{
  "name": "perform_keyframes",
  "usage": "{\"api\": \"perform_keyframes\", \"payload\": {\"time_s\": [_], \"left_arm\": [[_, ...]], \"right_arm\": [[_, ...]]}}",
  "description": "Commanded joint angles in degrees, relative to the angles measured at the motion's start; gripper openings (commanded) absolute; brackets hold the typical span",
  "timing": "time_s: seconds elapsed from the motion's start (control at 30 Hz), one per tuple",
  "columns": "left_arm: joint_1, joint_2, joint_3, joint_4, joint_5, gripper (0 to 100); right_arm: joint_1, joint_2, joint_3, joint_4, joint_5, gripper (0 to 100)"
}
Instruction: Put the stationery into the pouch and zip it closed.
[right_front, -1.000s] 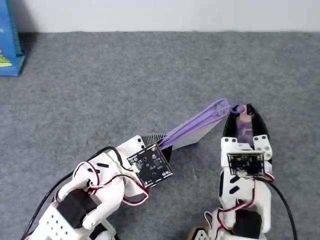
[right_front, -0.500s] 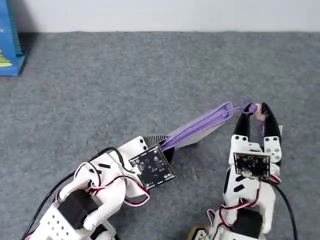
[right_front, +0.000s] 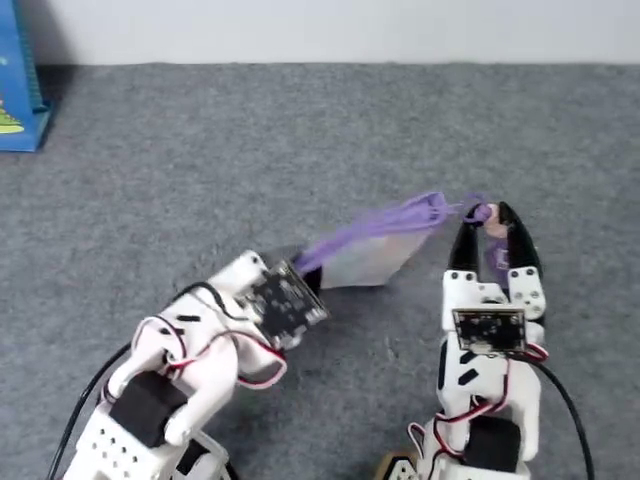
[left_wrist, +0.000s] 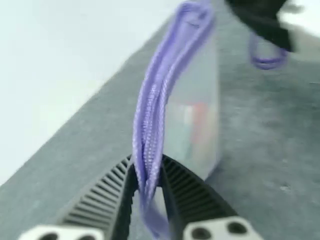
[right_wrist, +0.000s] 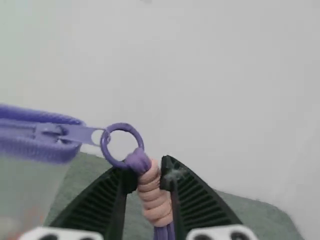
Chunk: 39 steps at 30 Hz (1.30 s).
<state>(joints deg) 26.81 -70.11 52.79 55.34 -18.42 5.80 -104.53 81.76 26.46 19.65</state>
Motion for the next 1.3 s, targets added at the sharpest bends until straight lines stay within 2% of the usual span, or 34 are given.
{"api": "perform_keyframes", "payload": {"time_s": [0.0, 0.07, 0.13, 0.27, 0.37, 0.67, 0.83, 0.93, 1.17, 1.27], "left_arm": [[-9.14, -1.05, 0.22, -6.15, 3.69, 3], [-11.25, -1.05, 2.07, -9.49, 7.03, 8], [-13.01, -1.05, 4.18, -13.01, 9.93, 17], [-17.14, -1.05, 8.13, -19.6, 17.05, 29], [-19.96, -0.97, 9.19, -22.51, 18.46, 29], [-27.78, -1.49, 7.6, -22.42, 18.29, 30], [-35.16, -1.49, 0.66, -15.82, 18.55, 30], [-37.63, -1.49, -5.58, -9.67, 18.64, 30], [-38.07, -1.58, -17.45, 0.79, 18.73, 29], [-37.01, -1.58, -19.03, 5.63, 18.73, 24]], "right_arm": [[-3.47, 0.75, 0.7, 0.04, 0.0, 23.1], [-6.73, 0.75, 0.44, 1.54, -2.46, 32.7], [-10.15, 0.75, -0.26, 4.18, -4.48, 38.3], [-15.96, 0.75, -1.32, 9.36, -6.42, 37.0], [-17.36, 0.75, -1.32, 10.33, -8.18, 35.8], [-17.19, 0.66, -1.41, 12.7, -8.62, 35.8], [-17.19, 0.57, -4.48, 16.31, -8.79, 35.8], [-17.19, 0.57, -6.59, 17.89, -11.69, 35.8], [-17.54, 0.57, -9.05, 22.11, -13.45, 35.7], [-17.36, 0.57, -9.05, 24.04, -13.45, 34.2]]}}
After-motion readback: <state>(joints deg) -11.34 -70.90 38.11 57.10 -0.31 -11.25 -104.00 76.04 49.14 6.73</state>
